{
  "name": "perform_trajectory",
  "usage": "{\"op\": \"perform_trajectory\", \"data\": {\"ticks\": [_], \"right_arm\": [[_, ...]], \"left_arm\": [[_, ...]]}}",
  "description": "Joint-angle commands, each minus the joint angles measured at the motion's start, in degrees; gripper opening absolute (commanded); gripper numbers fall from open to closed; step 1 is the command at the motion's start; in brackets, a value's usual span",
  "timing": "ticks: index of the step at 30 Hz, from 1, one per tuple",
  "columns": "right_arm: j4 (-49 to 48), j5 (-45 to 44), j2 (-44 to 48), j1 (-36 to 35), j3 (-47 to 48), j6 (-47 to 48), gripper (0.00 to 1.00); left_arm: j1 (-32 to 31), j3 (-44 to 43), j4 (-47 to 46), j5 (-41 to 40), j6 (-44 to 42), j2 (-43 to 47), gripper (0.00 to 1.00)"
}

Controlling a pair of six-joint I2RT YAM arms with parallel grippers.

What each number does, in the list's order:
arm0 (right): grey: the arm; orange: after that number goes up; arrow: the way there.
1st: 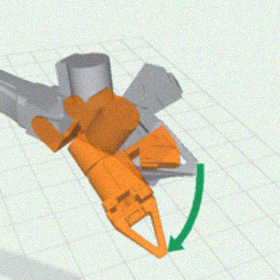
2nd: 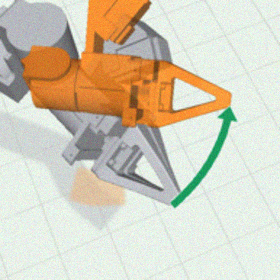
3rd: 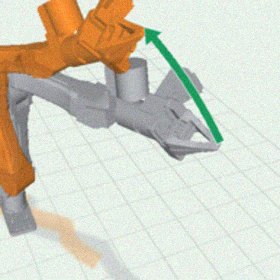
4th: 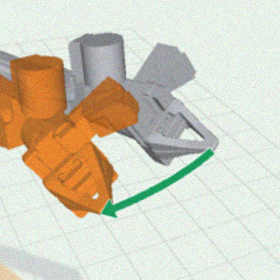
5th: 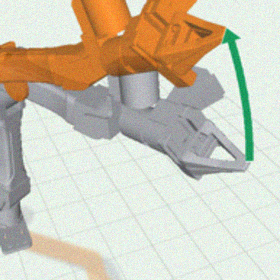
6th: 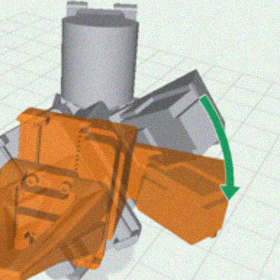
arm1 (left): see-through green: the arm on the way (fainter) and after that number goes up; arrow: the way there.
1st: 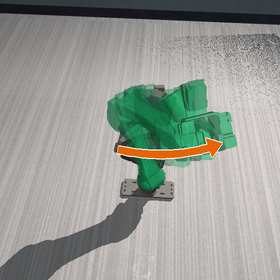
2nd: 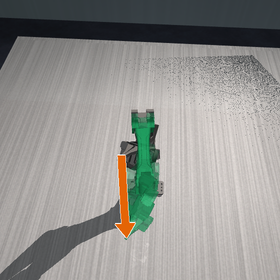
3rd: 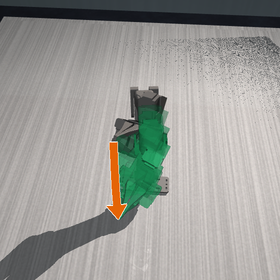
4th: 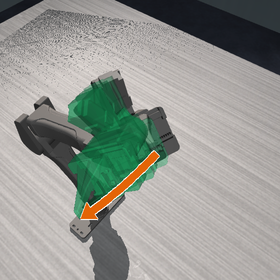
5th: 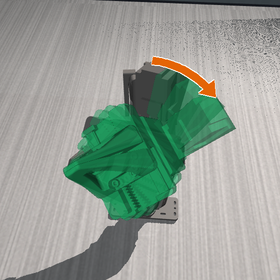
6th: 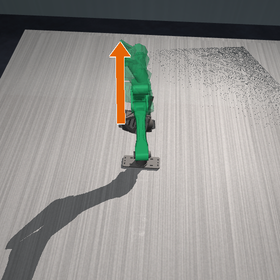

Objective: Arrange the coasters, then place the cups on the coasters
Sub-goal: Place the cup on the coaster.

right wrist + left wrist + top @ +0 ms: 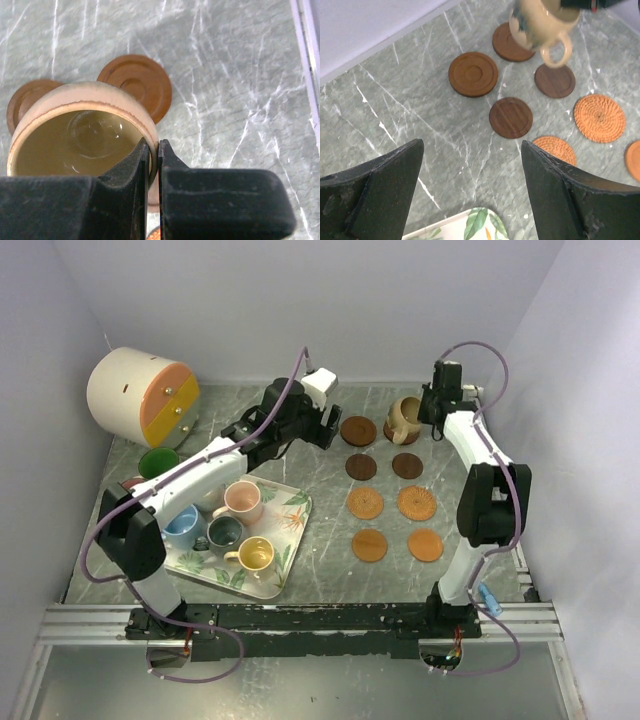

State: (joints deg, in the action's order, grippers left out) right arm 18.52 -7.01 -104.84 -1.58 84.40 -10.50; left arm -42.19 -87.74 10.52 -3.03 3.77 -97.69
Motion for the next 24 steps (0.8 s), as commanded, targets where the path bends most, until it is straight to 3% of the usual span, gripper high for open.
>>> {"op": "perform_trajectory", "data": {"ticks": [1,8,24], "right_arm": [[3.22,-3.33,-4.35,0.27,10.34,-3.72,0.00],[10.84,-7.29,-14.18,0.28,21.85,-4.91,0.00],[14.03,-9.49,-20.42,0.31,27.66,-4.89,0.00]], "left_arm": [[0.88,3.27,-3.48,1.63,-3.48,4.05,0.90],[1.33,6.60,-5.00,0.66,-3.53,5.98,0.90],[1.41,7.92,-5.70,0.68,-3.29,7.77,0.90]]}}
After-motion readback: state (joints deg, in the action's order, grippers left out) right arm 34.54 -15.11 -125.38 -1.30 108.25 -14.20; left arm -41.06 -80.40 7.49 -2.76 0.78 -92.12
